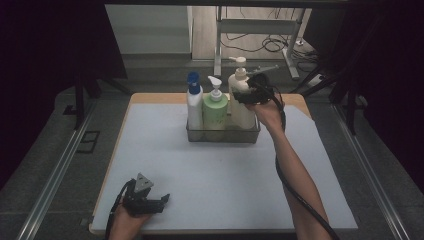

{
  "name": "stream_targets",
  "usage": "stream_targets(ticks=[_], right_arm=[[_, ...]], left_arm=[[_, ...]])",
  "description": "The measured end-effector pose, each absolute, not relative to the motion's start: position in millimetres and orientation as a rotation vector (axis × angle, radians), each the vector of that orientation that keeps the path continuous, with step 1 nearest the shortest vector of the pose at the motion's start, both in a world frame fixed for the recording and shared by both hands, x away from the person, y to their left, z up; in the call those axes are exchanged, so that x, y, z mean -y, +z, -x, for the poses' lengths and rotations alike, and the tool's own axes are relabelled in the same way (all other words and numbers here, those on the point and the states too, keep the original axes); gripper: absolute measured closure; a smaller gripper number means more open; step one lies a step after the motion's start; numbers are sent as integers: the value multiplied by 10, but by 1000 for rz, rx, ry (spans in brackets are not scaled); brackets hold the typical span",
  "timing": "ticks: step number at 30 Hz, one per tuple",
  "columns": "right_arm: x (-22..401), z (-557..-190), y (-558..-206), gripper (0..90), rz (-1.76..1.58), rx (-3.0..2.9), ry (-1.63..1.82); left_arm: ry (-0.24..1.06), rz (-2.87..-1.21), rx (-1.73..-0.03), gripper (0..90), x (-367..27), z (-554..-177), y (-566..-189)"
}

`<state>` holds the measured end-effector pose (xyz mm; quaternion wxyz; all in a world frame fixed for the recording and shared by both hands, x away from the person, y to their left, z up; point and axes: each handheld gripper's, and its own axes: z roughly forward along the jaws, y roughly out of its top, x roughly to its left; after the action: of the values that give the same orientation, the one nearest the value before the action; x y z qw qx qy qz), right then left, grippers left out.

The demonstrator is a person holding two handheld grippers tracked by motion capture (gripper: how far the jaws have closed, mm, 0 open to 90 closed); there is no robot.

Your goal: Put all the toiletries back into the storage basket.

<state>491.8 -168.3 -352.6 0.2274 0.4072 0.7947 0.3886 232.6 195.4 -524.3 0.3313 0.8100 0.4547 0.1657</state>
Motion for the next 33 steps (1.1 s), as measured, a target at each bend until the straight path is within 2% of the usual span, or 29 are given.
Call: stream_targets(ticks=[33], right_arm=[[1738,-4749,-3868,367,-1140,-2253,1037]], left_arm=[[433,-2118,-1189,122,-1953,-2326,-5243]])
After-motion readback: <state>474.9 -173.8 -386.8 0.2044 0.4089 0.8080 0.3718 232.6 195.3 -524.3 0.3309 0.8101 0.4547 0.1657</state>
